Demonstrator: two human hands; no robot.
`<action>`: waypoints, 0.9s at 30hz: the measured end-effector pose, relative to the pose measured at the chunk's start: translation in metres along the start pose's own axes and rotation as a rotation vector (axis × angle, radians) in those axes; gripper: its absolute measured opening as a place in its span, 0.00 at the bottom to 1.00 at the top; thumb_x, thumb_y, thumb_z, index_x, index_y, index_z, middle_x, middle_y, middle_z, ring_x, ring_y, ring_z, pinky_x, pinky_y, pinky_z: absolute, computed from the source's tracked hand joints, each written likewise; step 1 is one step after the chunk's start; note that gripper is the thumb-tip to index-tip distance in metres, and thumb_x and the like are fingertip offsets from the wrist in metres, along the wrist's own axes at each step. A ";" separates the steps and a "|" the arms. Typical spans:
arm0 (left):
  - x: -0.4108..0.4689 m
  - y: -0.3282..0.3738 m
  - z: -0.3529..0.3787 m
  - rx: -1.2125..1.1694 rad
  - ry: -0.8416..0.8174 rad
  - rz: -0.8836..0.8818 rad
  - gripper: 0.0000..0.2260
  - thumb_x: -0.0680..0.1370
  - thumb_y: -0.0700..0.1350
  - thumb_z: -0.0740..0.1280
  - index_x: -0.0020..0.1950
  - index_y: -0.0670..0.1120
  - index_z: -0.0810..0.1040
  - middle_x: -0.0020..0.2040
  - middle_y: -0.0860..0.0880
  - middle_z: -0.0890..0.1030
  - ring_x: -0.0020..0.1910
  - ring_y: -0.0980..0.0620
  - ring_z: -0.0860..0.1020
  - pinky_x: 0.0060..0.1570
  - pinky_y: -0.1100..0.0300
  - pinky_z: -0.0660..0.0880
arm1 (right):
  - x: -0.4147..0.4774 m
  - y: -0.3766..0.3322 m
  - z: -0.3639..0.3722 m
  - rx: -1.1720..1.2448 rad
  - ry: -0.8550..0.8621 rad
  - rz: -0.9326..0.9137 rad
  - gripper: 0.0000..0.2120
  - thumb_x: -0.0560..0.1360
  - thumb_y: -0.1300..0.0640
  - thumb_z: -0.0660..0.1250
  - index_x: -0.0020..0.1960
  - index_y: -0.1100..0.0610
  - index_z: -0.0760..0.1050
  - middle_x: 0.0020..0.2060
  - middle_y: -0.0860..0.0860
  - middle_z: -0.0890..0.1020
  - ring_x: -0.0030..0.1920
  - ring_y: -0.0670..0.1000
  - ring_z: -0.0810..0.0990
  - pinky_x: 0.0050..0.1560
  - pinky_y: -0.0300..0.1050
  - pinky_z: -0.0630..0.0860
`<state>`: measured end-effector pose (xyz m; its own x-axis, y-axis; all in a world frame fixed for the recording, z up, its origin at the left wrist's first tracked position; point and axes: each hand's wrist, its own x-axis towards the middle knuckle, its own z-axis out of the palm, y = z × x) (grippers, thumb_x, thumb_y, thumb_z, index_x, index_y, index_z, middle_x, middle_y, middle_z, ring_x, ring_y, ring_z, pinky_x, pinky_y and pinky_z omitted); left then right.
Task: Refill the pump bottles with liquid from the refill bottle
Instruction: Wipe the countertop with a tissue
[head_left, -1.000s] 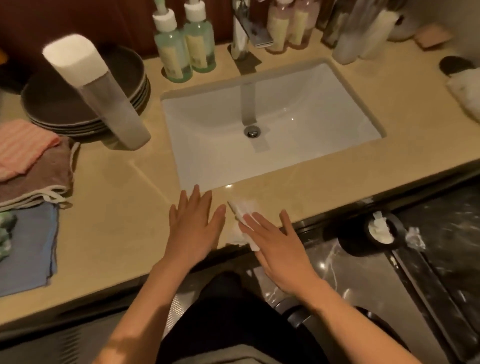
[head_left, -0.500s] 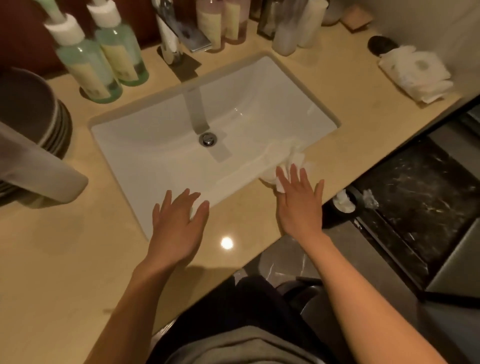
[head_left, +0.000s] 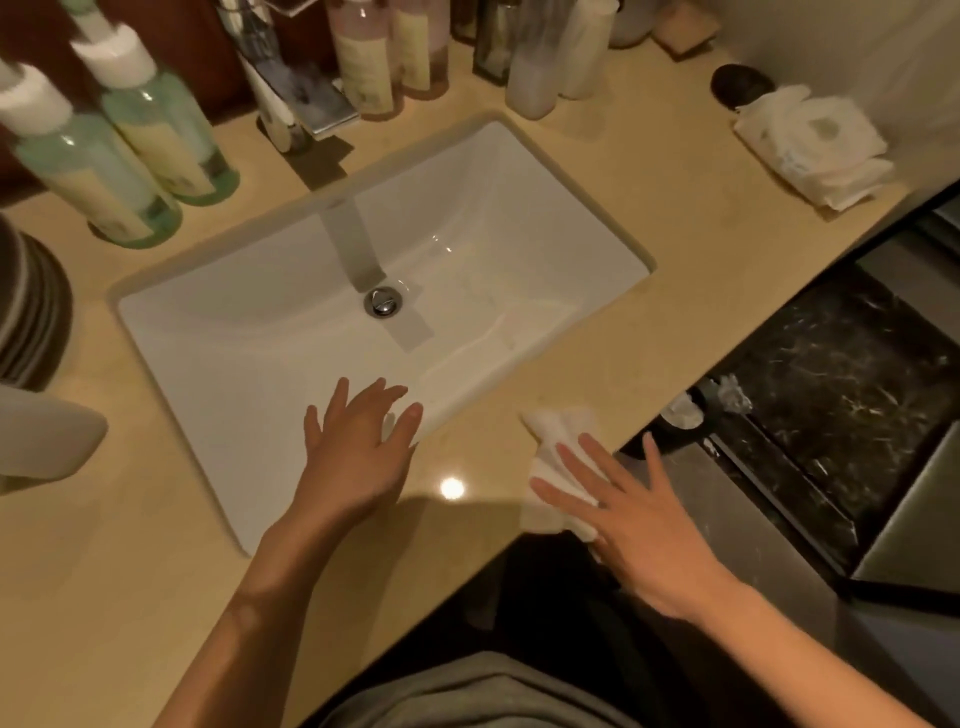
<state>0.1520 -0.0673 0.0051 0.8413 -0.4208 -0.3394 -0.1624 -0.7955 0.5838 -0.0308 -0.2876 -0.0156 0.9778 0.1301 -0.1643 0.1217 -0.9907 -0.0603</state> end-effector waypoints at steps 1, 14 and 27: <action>0.003 0.002 0.002 -0.005 0.014 -0.031 0.19 0.80 0.57 0.52 0.70 0.55 0.67 0.75 0.54 0.60 0.76 0.53 0.46 0.72 0.50 0.36 | -0.002 0.026 0.000 -0.006 0.002 0.035 0.30 0.75 0.49 0.58 0.75 0.41 0.54 0.75 0.50 0.60 0.75 0.54 0.54 0.69 0.72 0.49; 0.070 0.103 0.048 0.004 0.035 -0.142 0.19 0.80 0.57 0.52 0.70 0.55 0.67 0.74 0.54 0.62 0.76 0.51 0.48 0.71 0.47 0.38 | 0.114 0.123 -0.015 0.090 0.049 0.157 0.26 0.78 0.48 0.45 0.76 0.44 0.51 0.75 0.46 0.56 0.75 0.48 0.45 0.70 0.61 0.31; 0.090 0.166 0.086 -0.051 0.078 -0.227 0.19 0.80 0.57 0.52 0.69 0.55 0.68 0.74 0.54 0.63 0.76 0.51 0.49 0.71 0.46 0.39 | 0.023 0.217 -0.011 -0.114 -0.033 -0.491 0.28 0.73 0.49 0.56 0.73 0.42 0.61 0.72 0.46 0.65 0.73 0.50 0.62 0.70 0.66 0.54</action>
<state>0.1566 -0.2750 0.0075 0.8909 -0.1969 -0.4094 0.0602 -0.8420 0.5361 0.0202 -0.5001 -0.0213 0.7946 0.5816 -0.1743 0.5859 -0.8098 -0.0307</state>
